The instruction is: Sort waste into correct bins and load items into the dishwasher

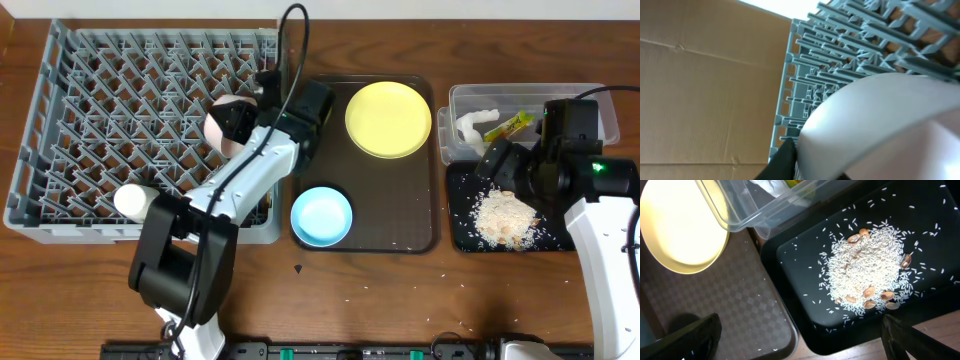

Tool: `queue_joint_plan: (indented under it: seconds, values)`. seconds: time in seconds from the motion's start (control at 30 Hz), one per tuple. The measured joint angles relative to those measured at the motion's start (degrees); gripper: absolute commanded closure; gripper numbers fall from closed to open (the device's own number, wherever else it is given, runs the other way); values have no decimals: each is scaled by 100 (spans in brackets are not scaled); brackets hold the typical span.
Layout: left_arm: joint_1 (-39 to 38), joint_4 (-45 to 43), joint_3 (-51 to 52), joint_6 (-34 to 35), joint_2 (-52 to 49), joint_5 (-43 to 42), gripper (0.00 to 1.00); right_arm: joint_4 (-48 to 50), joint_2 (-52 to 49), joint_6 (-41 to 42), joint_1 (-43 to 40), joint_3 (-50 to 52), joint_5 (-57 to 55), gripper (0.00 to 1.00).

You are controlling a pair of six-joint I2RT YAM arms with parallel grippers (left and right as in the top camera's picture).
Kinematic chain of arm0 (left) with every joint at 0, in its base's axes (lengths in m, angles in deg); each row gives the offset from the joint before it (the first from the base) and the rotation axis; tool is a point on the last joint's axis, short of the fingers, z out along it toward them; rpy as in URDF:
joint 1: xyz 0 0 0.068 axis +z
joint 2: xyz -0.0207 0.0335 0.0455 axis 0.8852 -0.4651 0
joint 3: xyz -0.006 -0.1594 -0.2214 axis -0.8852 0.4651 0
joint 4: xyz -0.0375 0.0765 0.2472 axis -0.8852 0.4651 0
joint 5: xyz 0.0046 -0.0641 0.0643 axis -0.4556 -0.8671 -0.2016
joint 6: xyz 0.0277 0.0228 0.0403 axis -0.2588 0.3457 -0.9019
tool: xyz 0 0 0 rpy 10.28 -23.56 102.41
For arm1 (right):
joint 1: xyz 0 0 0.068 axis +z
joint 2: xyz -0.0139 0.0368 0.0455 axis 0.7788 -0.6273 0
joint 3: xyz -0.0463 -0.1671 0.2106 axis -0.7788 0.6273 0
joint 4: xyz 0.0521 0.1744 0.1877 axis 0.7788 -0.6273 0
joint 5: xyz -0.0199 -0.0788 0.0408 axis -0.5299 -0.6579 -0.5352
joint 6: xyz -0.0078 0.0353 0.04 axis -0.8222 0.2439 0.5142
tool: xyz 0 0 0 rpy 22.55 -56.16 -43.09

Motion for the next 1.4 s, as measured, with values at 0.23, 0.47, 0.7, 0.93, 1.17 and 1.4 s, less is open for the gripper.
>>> queue_joint_plan:
  seconds: [0.23,0.47,0.7,0.93,1.17,1.4]
  values:
    - [-216,225,0,57,0,170,92,0,0,0,2,0,0,1]
    - [0,251,0,411,-13,240,93,0,0,0,2,0,0,1]
    - [236,256,0,518,-66,240,93,0,0,0,2,0,0,1]
    - [313,236,0,693,-70,249,93,0,0,0,2,0,0,1]
    - [483,184,0,879,-68,284,93,0,0,0,2,0,0,1]
    - [542,133,0,1038,-68,236,92,0,0,0,2,0,0,1]
